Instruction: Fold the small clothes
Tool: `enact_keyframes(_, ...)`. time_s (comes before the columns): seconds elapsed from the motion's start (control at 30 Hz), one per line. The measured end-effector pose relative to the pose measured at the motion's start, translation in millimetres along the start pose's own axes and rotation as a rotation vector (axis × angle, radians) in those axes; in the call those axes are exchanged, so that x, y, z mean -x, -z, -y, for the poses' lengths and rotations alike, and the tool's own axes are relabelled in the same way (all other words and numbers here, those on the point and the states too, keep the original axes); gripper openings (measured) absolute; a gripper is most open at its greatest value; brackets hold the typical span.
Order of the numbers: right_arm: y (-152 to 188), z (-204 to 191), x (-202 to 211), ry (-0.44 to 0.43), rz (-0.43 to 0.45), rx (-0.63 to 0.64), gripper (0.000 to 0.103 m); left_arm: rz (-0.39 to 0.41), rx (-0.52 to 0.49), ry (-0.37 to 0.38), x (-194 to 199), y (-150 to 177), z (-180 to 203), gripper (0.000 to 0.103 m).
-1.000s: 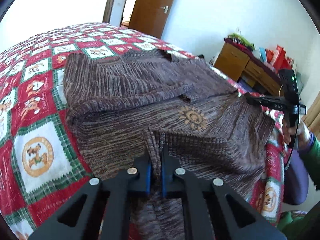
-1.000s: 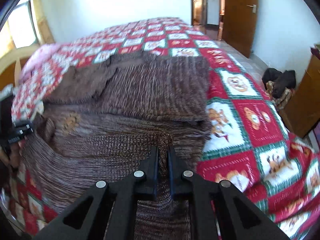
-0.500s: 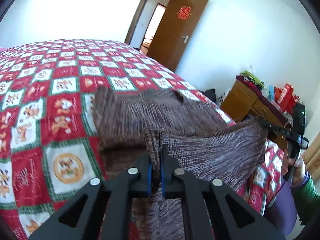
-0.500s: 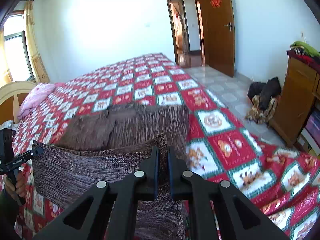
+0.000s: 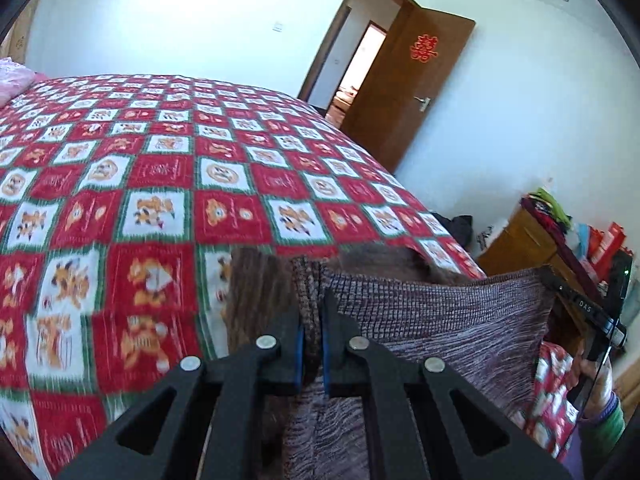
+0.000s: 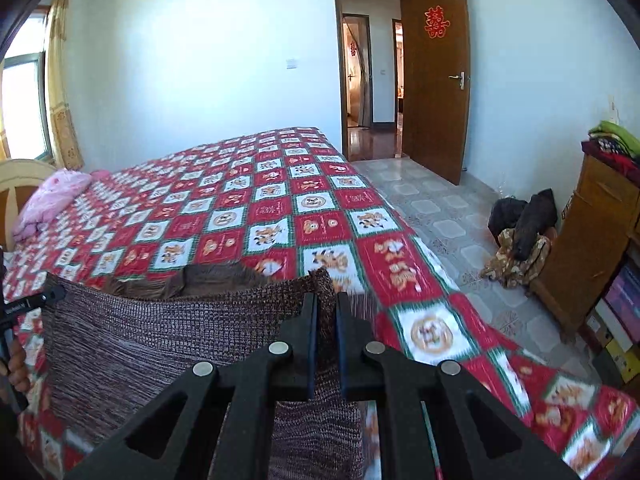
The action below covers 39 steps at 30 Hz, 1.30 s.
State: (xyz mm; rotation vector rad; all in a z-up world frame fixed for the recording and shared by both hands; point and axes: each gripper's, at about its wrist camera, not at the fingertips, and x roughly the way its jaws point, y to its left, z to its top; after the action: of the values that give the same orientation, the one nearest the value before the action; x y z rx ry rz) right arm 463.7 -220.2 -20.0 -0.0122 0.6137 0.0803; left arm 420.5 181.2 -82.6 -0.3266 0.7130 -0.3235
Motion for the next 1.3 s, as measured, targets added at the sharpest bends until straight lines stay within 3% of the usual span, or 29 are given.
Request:
enact_keyframes(0.33,-29.7,-1.6,-90.5,0.057,0.004,0.005,0.008,0.005,0.068,-0.055,-54.1,-33.7,-19.8,0.007)
enact_keyframes(0.47,-25.5,1.9,-120.6,0.080,-0.020,-0.007,0.008,-0.016,0.094,-0.082,-81.1,-37.4,-27.8,0.007)
enact_keyframes(0.73,-5.3,12.7,-173.2,0.135,-0.083,-0.015,0.005,-0.092,0.027,-0.220,-119.7,-21.9,-28.4,0.007)
enact_keyframes(0.83,-2.2,23.5,-181.1,0.123,-0.107,-0.067,0.004,-0.109,0.030,-0.258,-123.3,-21.0,-29.9,0.010)
enact_keyframes(1.0,5.4,40.5,-205.0,0.121,-0.221,-0.148,0.004,-0.131,-0.015,-0.342,-129.8,-17.8,-23.2,0.015)
enact_keyframes(1.23,4.2,37.9,-202.0,0.123,-0.218,-0.140,0.005,-0.128,-0.121,-0.469,-136.1,-15.7,-7.7,0.017)
enact_keyframes(1.3,-3.9,37.2,-182.2,0.140,-0.145,-0.148,0.005,-0.128,-0.128,-0.485,-136.0,-15.4,-7.5,0.020)
